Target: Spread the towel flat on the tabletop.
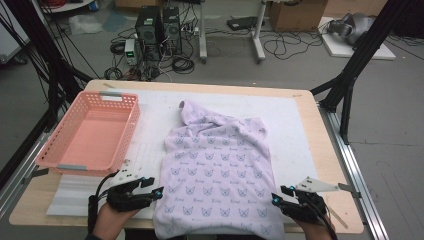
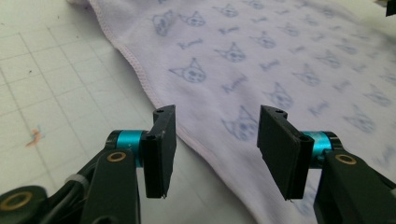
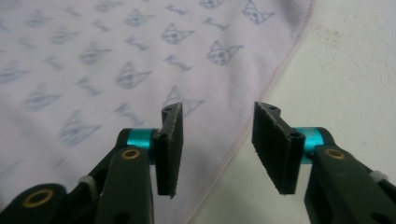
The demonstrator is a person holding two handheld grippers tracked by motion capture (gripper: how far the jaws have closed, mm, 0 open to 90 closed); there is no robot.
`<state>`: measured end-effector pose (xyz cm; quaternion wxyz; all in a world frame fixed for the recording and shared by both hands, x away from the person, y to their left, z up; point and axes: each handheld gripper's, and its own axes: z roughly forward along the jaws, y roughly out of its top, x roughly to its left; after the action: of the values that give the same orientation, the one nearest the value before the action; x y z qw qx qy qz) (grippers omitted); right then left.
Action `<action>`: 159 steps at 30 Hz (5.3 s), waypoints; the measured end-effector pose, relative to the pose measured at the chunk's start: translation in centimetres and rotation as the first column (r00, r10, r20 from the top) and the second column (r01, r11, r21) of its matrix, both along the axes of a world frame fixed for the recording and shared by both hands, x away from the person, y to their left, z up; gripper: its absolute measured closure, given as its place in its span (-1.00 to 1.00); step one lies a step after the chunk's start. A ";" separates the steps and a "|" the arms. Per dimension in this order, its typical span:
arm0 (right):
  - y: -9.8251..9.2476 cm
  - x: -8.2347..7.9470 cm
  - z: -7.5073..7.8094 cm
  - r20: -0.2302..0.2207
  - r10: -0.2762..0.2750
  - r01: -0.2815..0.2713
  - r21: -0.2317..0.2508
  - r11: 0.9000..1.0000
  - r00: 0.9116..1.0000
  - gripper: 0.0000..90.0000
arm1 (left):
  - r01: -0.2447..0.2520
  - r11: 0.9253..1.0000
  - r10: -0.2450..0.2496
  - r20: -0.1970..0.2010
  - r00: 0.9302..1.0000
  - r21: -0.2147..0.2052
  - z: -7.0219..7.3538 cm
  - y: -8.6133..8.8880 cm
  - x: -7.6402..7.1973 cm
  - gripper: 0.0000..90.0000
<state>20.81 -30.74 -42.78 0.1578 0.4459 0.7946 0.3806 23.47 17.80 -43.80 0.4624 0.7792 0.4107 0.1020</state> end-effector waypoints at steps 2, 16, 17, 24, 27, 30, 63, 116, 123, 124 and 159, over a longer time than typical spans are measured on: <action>0.6 1.2 -0.8 -0.007 -0.003 0.003 -0.024 1.000 1.000 0.17 | 0.005 0.999 -0.004 -0.026 1.000 0.043 -0.8 -1.0 0.9 0.02; 1.0 3.3 -1.6 -0.011 0.013 -0.014 -0.042 0.999 1.000 0.96 | 0.026 0.992 -0.024 -0.016 1.000 0.126 -0.8 -1.2 1.0 0.93; 0.8 2.8 -1.5 -0.017 0.021 -0.022 -0.043 0.999 1.000 0.96 | 0.041 0.991 -0.039 -0.016 0.999 0.129 -0.7 -1.1 0.7 0.93; -0.5 -1.3 -1.1 -0.074 0.126 -0.128 -0.026 0.991 0.989 0.96 | 0.156 0.977 -0.152 -0.037 0.988 0.149 -0.4 0.3 -2.9 0.93; -0.7 -2.8 -0.9 -0.123 0.171 -0.174 -0.007 0.985 0.977 0.96 | 0.202 0.968 -0.196 -0.054 0.979 0.146 -0.3 0.5 -4.6 0.93; -0.6 -3.8 -0.4 -0.147 0.205 -0.207 0.002 0.978 0.968 0.81 | 0.216 0.968 -0.214 -0.032 0.976 0.130 -0.1 0.5 -5.1 0.64; -0.3 -2.4 -0.3 -0.136 0.187 -0.185 0.021 0.982 0.973 0.91 | 0.211 0.970 -0.208 -0.034 0.977 0.122 0.5 -0.2 -3.3 0.95; 2.0 6.3 0.9 0.062 -0.034 0.025 0.130 0.991 0.997 0.25 | 0.034 0.999 -0.036 0.065 0.997 0.033 0.6 -0.3 1.3 0.19; 3.5 13.3 -1.0 0.020 -0.177 0.177 0.002 0.984 0.984 0.17 | -0.014 0.999 0.016 0.056 0.998 -0.034 0.5 -0.7 4.5 0.09; 3.7 14.1 -1.4 0.005 -0.171 0.171 -0.022 0.985 0.985 0.17 | -0.014 0.999 0.016 0.051 0.999 -0.035 0.5 -0.8 5.1 0.09; 2.4 15.0 -0.3 0.112 0.024 0.002 -0.228 0.974 0.993 0.98 | -0.158 0.987 0.158 0.003 0.987 -0.022 1.0 -2.3 12.7 0.01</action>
<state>35.82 -28.34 -43.11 0.2506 0.3979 0.8253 0.3127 36.20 15.47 -42.82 0.4622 0.7388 0.4714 0.1356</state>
